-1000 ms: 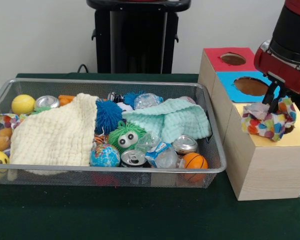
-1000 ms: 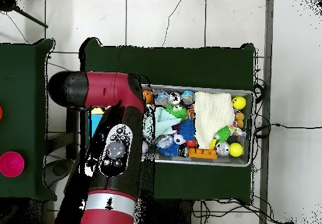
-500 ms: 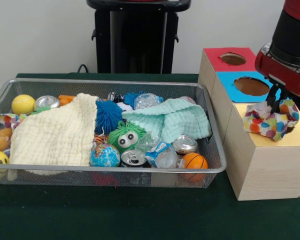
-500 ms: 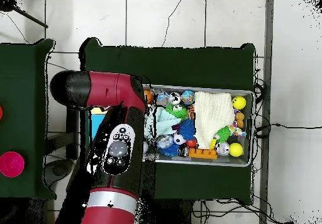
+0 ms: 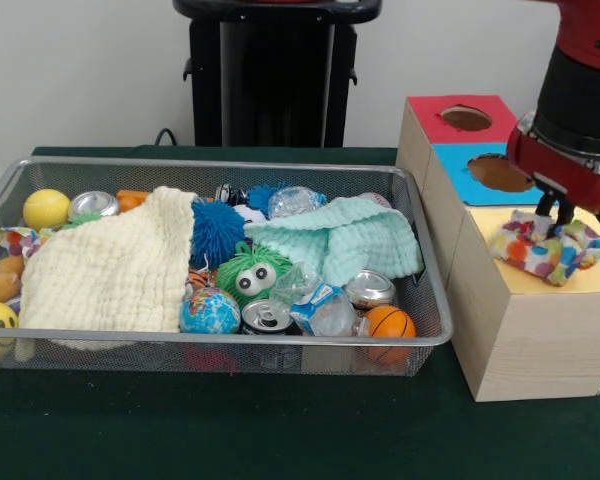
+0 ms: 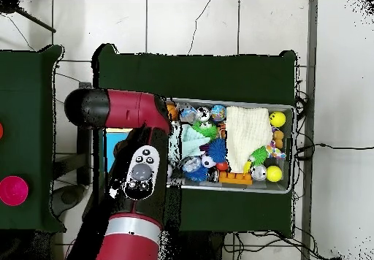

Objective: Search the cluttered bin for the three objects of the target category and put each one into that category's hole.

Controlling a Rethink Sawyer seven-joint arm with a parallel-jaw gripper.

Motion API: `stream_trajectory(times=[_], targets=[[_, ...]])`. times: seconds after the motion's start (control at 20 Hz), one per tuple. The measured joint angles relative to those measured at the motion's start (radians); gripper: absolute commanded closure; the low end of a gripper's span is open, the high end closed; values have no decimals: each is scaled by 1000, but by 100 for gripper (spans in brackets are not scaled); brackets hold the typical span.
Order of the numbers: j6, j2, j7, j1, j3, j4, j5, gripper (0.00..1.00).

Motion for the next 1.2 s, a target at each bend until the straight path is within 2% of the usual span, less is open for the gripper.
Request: stream_trajectory(times=[0.2,0.7,0.9,1.1,1.2], targets=[[-106,27,0,8,6,14,4,100],[-203,87,0,46,-3,14,36,100],[-195,84,0,51,-11,24,51,100],[-125,67,0,55,-25,35,53,100],[-58,50,0,55,-37,35,54,100]])
